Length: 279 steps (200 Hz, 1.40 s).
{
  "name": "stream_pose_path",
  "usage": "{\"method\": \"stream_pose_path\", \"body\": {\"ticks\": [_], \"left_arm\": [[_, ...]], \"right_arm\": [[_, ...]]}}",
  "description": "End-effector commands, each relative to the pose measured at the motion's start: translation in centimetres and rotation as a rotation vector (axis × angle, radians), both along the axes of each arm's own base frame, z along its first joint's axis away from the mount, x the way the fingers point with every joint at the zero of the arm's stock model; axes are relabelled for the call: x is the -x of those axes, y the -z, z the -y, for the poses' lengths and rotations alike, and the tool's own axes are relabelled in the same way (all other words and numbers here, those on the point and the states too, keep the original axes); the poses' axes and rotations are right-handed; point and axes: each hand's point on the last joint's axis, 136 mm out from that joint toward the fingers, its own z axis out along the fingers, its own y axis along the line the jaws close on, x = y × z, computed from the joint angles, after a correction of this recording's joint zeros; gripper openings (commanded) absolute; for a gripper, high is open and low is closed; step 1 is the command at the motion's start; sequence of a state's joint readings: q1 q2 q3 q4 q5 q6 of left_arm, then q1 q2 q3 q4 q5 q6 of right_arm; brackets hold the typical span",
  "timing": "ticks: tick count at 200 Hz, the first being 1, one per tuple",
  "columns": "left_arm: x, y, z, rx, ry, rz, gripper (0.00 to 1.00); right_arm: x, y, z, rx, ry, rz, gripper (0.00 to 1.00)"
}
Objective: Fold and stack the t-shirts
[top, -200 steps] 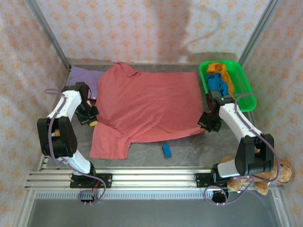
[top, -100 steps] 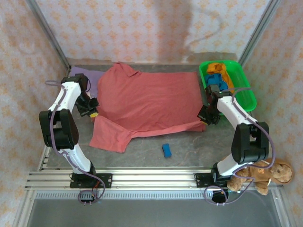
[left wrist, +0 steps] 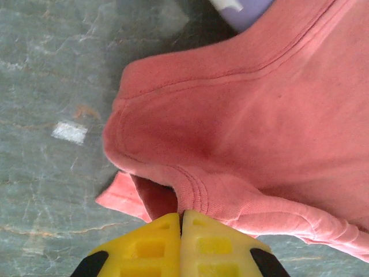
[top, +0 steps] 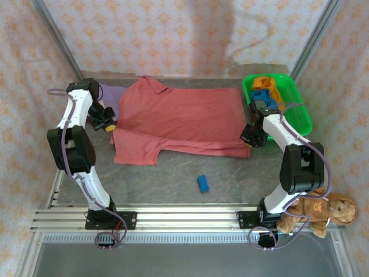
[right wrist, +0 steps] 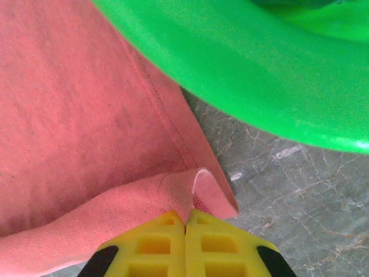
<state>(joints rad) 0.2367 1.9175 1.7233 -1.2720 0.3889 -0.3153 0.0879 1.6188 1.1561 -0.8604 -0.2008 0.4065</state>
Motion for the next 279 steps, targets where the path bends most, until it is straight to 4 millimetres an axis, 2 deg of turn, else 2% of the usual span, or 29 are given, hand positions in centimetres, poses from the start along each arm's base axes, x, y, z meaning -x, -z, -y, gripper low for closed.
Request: {"method": "stream_pose_path", "body": {"ticks": [1, 56, 89, 101, 110, 123, 140, 154, 169, 180, 201, 203, 208, 235, 279], "left_arm": [[0.0, 0.6, 0.2, 0.035, 0.004, -0.053, 0.0], [-1.1, 1.8, -0.4, 0.037, 0.003, -0.065, 0.0], [-2.1, 2.1, -0.3, 0.059, 0.008, -0.063, 0.0], [-2.3, 2.1, -0.5, 0.051, 0.009, -0.063, 0.0], [-2.4, 2.2, -0.6, 0.046, 0.006, -0.061, 0.0], [-2.6, 2.1, -0.9, 0.031, 0.001, -0.051, 0.18], [-3.0, 1.1, -2.0, -0.028, -0.021, -0.003, 0.23], [-3.2, -0.2, -3.1, -0.07, -0.061, 0.061, 0.37], [-3.2, -1.5, -3.8, -0.09, -0.095, 0.119, 0.39], [-2.8, -1.8, -3.8, -0.087, -0.096, 0.127, 0.42], [-1.0, -0.2, -2.7, -0.037, -0.066, 0.054, 0.44], [-0.7, -0.7, -2.6, -0.037, -0.062, 0.066, 0.44], [0.0, -0.5, -2.3, -0.027, -0.054, 0.053, 0.44], [3.5, 1.9, -1.4, -0.022, -0.012, -0.034, 0.44], [8.3, 4.3, -0.9, -0.041, 0.027, -0.131, 0.46]], "right_arm": [[-1.6, -0.5, 1.2, 0.062, 0.008, 0.053, 0.0], [-2.3, 0.0, 1.2, 0.069, -0.003, 0.049, 0.0], [-2.3, -0.8, 0.9, 0.052, -0.016, 0.071, 0.04], [-2.2, -1.2, 0.9, 0.054, -0.019, 0.081, 0.09], [-2.1, -1.5, 0.9, 0.054, -0.023, 0.082, 0.17], [-1.9, -2.1, 0.9, 0.054, -0.027, 0.087, 0.28], [-1.6, -3.1, 0.8, 0.06, -0.035, 0.101, 0.39], [-1.3, -4.1, 0.6, 0.067, -0.041, 0.119, 0.42], [-0.9, -5.0, -0.2, 0.052, -0.054, 0.139, 0.43], [-0.6, -5.4, -1.4, 0.03, -0.07, 0.143, 0.43], [0.0, -5.4, -4.7, -0.03, -0.117, 0.129, 0.44], [0.1, -5.4, -5.0, -0.035, -0.12, 0.128, 0.44], [0.2, -5.3, -5.9, -0.046, -0.132, 0.124, 0.44], [0.8, -4.6, -11.6, -0.095, -0.219, 0.106, 0.44], [1.4, -3.2, -21.1, -0.115, -0.392, 0.065, 0.44]]}}
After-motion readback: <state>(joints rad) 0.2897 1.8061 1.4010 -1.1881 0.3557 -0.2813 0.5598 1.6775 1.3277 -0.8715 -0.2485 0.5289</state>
